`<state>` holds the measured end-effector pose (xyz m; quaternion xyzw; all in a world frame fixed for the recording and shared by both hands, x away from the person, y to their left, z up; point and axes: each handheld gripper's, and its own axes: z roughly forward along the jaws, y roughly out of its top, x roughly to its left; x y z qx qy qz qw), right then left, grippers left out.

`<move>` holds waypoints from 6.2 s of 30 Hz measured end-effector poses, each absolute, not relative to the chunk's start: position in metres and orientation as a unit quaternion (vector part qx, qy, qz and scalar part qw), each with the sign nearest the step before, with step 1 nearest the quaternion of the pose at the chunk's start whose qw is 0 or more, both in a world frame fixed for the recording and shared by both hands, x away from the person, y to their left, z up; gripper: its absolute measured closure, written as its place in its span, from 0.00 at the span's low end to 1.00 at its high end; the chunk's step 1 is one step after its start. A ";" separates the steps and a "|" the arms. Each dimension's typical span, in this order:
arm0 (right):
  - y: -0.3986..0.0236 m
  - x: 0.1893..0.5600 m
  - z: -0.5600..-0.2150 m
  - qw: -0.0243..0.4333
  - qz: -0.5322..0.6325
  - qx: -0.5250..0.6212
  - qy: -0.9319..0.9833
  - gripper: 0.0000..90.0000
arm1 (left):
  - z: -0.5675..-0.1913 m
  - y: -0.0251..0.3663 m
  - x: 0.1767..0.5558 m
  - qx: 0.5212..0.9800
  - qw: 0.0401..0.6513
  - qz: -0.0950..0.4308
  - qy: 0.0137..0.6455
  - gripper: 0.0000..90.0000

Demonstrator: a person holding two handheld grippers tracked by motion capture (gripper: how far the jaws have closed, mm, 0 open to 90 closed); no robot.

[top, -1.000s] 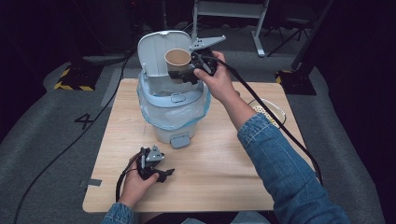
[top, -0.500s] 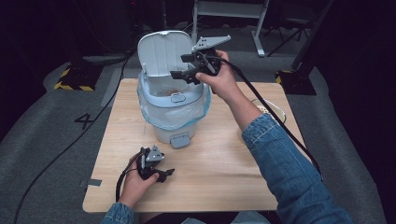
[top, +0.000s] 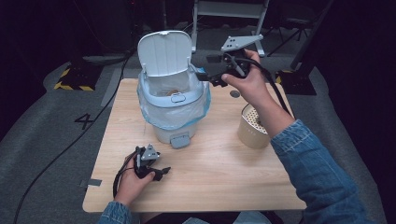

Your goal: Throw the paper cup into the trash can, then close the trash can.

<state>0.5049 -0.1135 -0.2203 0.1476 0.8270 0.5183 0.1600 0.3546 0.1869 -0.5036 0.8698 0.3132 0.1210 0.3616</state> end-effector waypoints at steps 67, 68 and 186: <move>-0.345 0.397 -0.339 0.166 0.479 0.295 0.810 0.28 | -0.504 0.192 0.354 0.870 0.362 0.118 0.314 0.28; -0.346 0.395 -0.343 0.168 0.475 0.296 0.812 0.28 | -0.504 0.192 0.354 0.870 0.362 0.118 0.315 0.28; -0.357 0.381 -0.504 0.163 0.371 0.359 0.841 0.19 | -0.257 0.247 0.501 0.710 0.544 0.245 0.373 0.43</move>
